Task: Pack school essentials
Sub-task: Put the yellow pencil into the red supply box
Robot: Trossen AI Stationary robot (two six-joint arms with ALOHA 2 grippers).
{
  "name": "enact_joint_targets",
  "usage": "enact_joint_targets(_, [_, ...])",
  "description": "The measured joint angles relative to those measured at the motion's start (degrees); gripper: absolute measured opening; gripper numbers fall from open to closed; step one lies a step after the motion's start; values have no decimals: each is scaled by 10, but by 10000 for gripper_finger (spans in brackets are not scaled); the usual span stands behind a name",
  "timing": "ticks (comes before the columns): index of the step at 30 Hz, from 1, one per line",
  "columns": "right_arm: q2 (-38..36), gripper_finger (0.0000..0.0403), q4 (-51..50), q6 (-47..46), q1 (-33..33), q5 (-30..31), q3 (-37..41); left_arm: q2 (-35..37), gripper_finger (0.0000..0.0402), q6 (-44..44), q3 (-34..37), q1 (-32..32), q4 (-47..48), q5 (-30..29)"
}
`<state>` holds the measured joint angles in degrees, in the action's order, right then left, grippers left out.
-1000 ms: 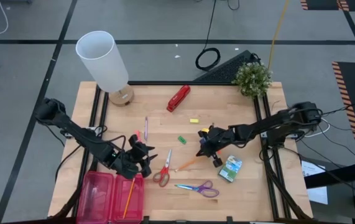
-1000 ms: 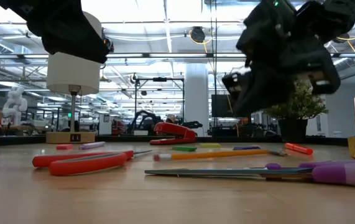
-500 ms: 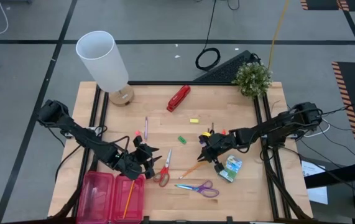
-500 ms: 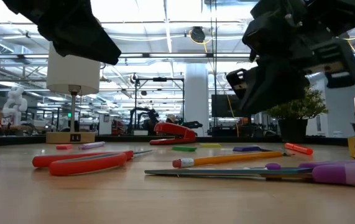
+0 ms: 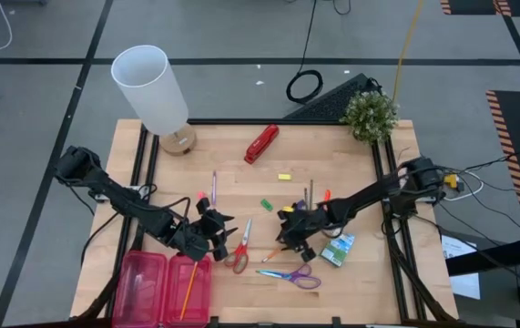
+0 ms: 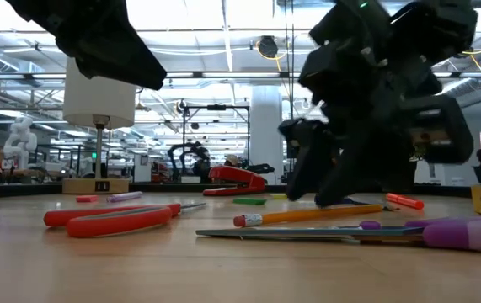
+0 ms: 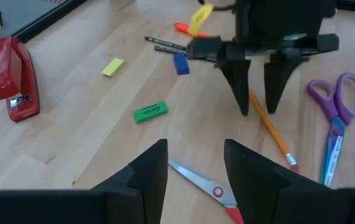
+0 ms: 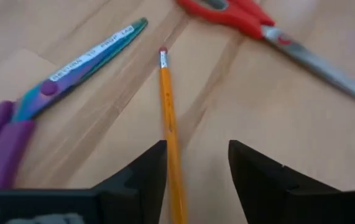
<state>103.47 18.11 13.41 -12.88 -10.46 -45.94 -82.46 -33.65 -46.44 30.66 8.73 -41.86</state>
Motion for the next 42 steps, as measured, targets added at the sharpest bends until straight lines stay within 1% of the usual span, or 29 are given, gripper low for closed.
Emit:
enact_joint_targets(3, [32, 161, -2, 3, 0, -33, -28, 0, 161, 0, 0, 3, 0, 0])
enact_joint_targets(9, [62, 135, -15, 6, 2, -41, -55, 0, 161, 0, 0, 6, -1, 0])
enact_joint_targets(13, [65, 99, -21, 5, 8, -40, -56, 0, 161, 0, 0, 5, 0, 0])
enact_joint_targets(19, [67, 32, -18, 8, 8, -44, -55, 0, 161, 0, 0, 5, -1, 0])
enact_joint_targets(22, [67, 11, -11, 8, 8, -46, -55, 0, 161, 0, 0, 5, -1, 0])
enact_joint_targets(31, [57, 18, 1, 8, 8, -61, -54, 0, 161, 2, 0, 5, 0, -1])
enact_joint_targets(42, [0, 15, -8, 8, 8, -61, -53, 0, 161, 5, 0, 5, -1, -2])
